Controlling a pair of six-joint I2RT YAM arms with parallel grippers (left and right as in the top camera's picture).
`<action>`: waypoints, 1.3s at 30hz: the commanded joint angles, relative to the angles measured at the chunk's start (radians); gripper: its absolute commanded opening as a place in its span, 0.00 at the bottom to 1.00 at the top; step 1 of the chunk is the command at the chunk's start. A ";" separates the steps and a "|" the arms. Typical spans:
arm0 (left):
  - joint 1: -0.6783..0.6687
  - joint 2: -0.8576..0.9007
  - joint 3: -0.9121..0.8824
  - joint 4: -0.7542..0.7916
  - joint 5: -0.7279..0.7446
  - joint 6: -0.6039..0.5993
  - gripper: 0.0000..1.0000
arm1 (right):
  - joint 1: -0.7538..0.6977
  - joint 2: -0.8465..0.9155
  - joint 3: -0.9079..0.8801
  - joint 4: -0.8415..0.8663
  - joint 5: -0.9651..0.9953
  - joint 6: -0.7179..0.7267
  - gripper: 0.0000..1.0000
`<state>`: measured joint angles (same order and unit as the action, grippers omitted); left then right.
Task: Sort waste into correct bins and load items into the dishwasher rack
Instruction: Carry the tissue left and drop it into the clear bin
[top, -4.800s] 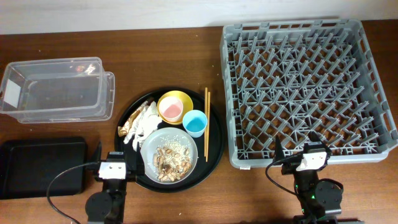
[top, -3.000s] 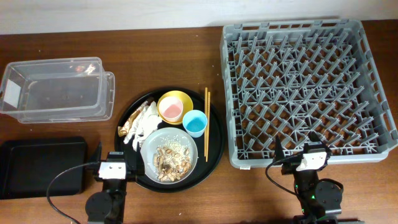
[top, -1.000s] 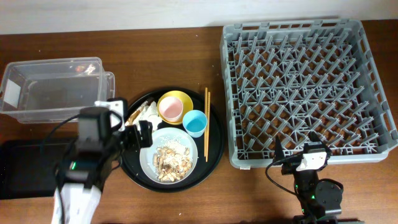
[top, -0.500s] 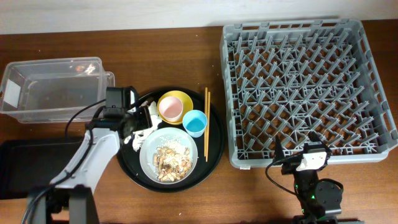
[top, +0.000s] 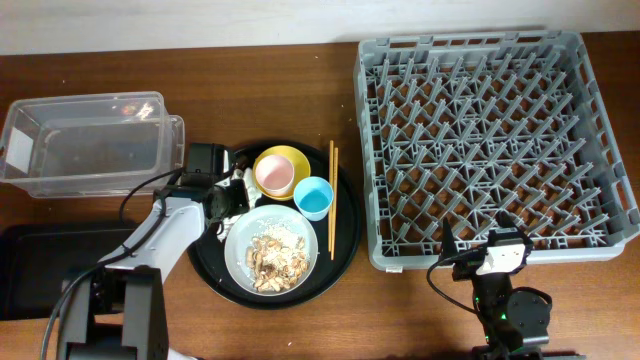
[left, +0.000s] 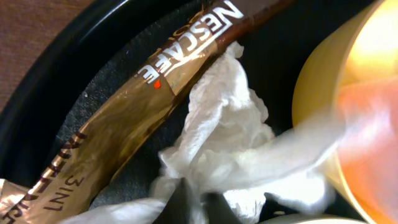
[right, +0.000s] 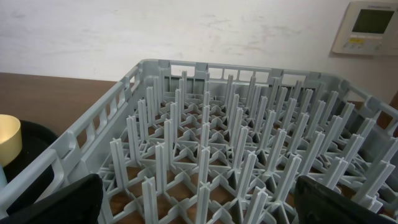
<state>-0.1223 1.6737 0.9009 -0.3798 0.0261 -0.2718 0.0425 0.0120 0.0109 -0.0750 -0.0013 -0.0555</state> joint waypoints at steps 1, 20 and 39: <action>-0.002 -0.032 0.030 -0.037 0.008 0.003 0.01 | -0.005 -0.006 -0.005 -0.006 0.005 0.000 0.98; 0.152 -0.449 0.037 0.311 -0.193 -0.147 0.01 | -0.005 -0.006 -0.005 -0.006 0.005 0.000 0.98; 0.337 -0.353 0.037 0.241 0.358 -0.035 0.94 | -0.005 -0.006 -0.005 -0.006 0.005 0.000 0.98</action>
<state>0.2218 1.4399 0.9329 -0.0666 -0.0673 -0.4145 0.0425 0.0120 0.0109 -0.0750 -0.0013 -0.0566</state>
